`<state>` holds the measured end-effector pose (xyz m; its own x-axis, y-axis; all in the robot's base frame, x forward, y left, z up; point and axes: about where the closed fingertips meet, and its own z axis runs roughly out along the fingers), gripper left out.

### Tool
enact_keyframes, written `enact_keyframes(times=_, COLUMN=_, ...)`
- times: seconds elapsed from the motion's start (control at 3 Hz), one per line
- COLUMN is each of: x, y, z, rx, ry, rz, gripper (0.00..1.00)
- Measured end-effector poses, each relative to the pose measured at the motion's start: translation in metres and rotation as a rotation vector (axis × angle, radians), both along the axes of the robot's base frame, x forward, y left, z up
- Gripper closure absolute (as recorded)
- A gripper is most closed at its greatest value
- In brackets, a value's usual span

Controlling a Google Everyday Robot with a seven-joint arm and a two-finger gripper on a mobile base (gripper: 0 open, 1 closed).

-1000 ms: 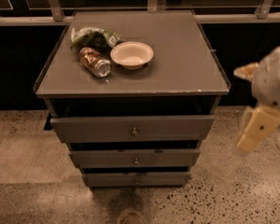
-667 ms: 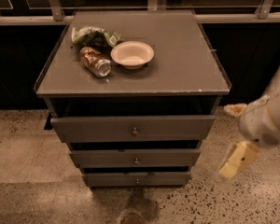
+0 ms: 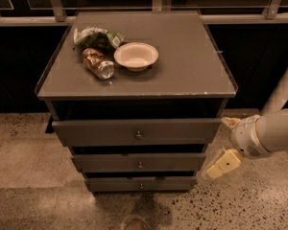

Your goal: Open top drawer

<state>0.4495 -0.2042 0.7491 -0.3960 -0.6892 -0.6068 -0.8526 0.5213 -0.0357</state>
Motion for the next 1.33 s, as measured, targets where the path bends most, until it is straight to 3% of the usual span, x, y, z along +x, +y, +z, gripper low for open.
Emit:
enact_keyframes(times=0.33, x=-0.004, y=-0.003, z=-0.011, rx=0.060, ry=-0.034, rz=-0.039, gripper=0.00)
enact_keyframes(times=0.67, x=0.007, y=-0.008, z=-0.030, rx=0.158, ry=-0.098, rz=-0.117, gripper=0.19)
enact_keyframes(times=1.33, x=0.011, y=-0.010, z=-0.031, rx=0.161, ry=-0.110, rz=-0.129, gripper=0.65)
